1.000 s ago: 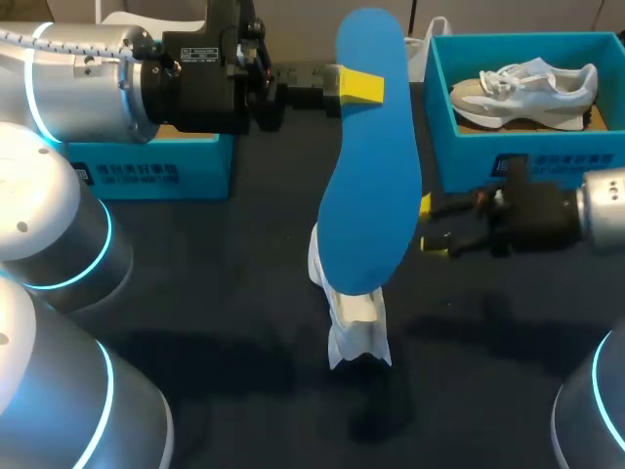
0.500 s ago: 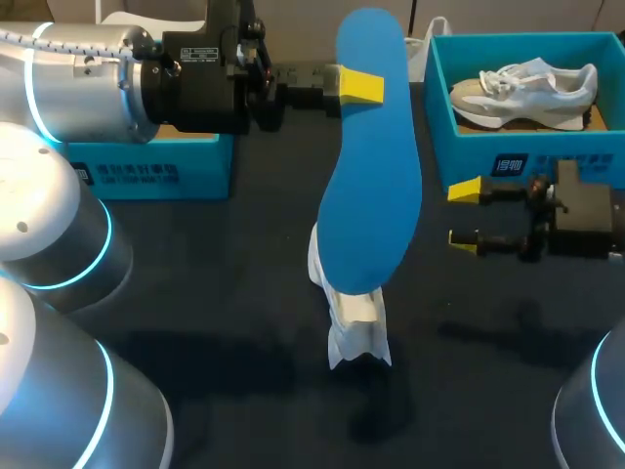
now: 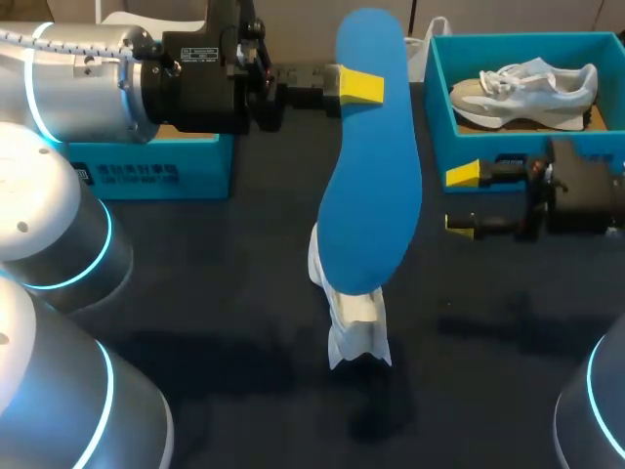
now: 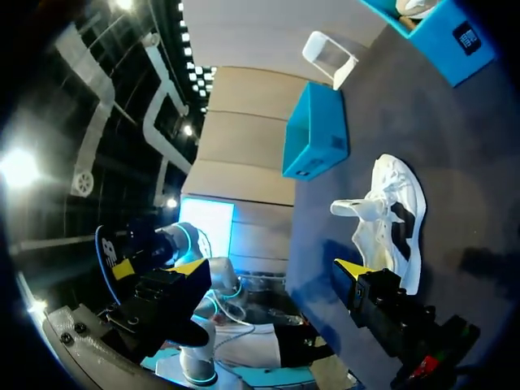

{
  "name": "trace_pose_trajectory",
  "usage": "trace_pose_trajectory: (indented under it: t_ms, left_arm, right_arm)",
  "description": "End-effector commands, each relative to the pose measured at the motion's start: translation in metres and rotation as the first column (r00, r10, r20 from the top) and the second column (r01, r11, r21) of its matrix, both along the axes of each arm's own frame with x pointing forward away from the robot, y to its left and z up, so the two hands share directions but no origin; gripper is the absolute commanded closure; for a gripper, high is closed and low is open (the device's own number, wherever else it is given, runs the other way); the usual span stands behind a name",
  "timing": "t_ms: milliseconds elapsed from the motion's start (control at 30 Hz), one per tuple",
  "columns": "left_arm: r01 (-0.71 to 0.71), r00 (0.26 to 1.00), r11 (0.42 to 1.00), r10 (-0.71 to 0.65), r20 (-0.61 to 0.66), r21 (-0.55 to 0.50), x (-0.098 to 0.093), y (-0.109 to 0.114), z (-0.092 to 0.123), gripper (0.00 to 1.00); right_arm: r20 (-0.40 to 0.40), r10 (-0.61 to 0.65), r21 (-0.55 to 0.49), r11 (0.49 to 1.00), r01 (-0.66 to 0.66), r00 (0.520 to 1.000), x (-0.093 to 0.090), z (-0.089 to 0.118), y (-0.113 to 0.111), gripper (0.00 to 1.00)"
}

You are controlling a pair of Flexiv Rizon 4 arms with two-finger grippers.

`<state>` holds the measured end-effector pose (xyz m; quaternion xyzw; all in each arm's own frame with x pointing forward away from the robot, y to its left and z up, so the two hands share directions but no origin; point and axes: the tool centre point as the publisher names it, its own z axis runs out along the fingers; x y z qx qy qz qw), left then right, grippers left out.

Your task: Take the shoe out of the shoebox, open the shoe tongue, remove and reinsert the insole, then place the shoe into the shoebox

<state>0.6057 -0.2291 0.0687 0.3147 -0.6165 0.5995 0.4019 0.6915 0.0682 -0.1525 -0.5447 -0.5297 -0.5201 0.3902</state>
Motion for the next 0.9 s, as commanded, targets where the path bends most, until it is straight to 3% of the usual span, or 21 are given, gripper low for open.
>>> trace_pose_trajectory:
  t_ms: [33,367,467,600,667,700,767,800,867,900]
  left_arm:
    - [0.001,1.000,1.000,-0.001,0.000,0.002,0.001,-0.002,0.000,1.00]
    - [0.001,1.000,1.000,-0.001,0.000,0.002,0.001,-0.002,0.000,1.00]
    - [0.009,0.978,1.000,-0.008,0.208,-0.006,0.002,0.003,-0.012,1.00]
    - [0.044,0.886,0.999,-0.027,0.462,-0.025,0.007,0.012,-0.023,1.00]
    - [0.052,0.773,0.998,-0.025,0.634,-0.024,0.011,0.017,-0.032,1.00]
    - [0.046,0.761,0.998,-0.012,0.649,-0.035,0.013,0.019,-0.034,1.00]
    - [0.072,0.640,0.995,0.005,0.768,-0.066,0.018,0.024,-0.040,1.00]
    - [0.041,0.657,0.996,0.033,0.753,-0.079,0.021,0.025,-0.040,1.00]
    - [0.052,0.531,0.996,0.037,0.847,-0.076,0.028,0.029,-0.042,1.00]
    - [0.053,0.508,0.997,0.026,0.861,-0.062,0.029,0.031,-0.043,1.00]
  right_arm:
    - [-0.005,0.037,-0.001,0.999,-0.037,0.999,0.013,-0.001,0.005,0.00]
    - [-0.005,0.037,-0.001,0.999,-0.037,0.999,0.013,-0.001,0.005,0.00]
    - [-0.005,0.037,-0.001,0.999,-0.037,0.999,0.013,-0.001,0.005,0.00]
    - [-0.005,0.037,-0.001,0.999,-0.037,0.999,0.013,-0.001,0.005,0.00]
    - [-0.005,0.037,-0.001,0.999,-0.037,0.999,0.013,-0.001,0.005,0.00]
    - [-0.005,0.037,-0.001,0.999,-0.037,0.999,0.013,-0.001,0.005,0.00]
    - [-0.005,0.037,-0.001,0.999,-0.037,0.999,0.013,-0.001,0.005,0.00]
    - [-0.005,0.037,-0.001,0.999,-0.037,0.999,0.013,-0.001,0.005,0.00]
    - [-0.005,0.037,-0.001,0.999,-0.037,0.999,0.013,-0.001,0.005,0.00]
    - [-0.005,0.037,-0.001,0.999,-0.037,0.999,0.013,-0.001,0.005,0.00]
